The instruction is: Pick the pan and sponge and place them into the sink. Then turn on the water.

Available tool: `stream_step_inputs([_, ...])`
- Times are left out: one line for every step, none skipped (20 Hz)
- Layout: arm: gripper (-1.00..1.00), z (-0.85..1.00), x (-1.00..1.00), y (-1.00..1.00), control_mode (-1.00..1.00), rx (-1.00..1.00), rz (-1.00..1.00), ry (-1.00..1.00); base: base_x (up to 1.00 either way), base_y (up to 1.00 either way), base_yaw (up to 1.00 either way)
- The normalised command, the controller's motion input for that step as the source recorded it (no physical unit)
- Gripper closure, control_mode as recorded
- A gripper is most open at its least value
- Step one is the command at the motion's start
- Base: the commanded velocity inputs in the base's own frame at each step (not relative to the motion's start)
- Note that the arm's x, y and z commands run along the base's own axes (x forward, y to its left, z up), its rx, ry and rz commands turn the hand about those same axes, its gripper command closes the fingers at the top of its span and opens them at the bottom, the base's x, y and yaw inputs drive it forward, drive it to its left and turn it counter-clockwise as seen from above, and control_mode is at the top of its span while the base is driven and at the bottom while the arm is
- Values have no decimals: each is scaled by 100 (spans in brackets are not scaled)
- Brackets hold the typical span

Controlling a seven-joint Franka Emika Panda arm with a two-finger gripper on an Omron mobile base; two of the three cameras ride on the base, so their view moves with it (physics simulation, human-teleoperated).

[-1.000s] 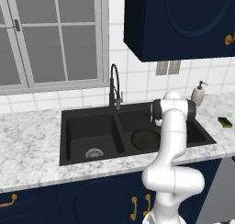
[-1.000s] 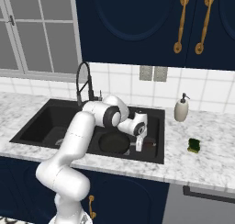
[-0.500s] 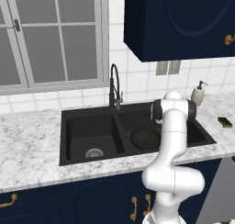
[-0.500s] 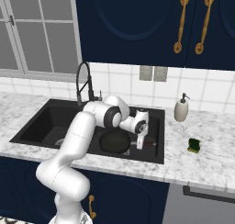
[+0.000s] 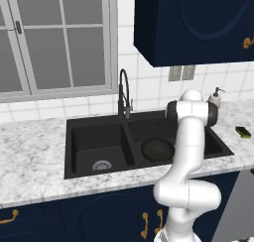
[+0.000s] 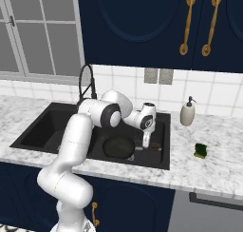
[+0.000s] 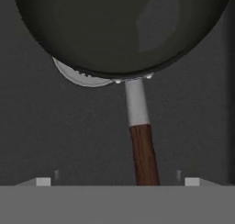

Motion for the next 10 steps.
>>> stream_step_inputs([-100, 100, -62, -11, -100, 0, 0, 0, 0, 0, 0])
stream_step_inputs([-100, 100, -61, -4, -100, 0, 0, 0, 0, 0, 0])
stream_step_inputs([-100, 100, -61, -4, -100, 0, -1, 0, 0, 0, 0])
stream_step_inputs([-100, 100, -60, -1, -100, 0, -3, 0, 0, 0, 0])
stream_step_inputs([-100, 100, -56, 0, -100, 0, -4, 0, 0, 0, 0])
stream_step_inputs([-100, 100, -49, 0, -100, 0, -3, 0, 0, 0, 0])
stream_step_inputs([-100, 100, -49, 0, -100, 0, -5, 0, 0, 0, 0])
stream_step_inputs([-100, 100, -43, 0, -100, -3, -4, 0, 0, 0, 0])
stream_step_inputs([-100, 100, -46, 0, -100, -3, 0, 0, 0, 0, 0])
stream_step_inputs([-100, 98, -46, 0, -100, -2, -2, 0, 0, 0, 0])
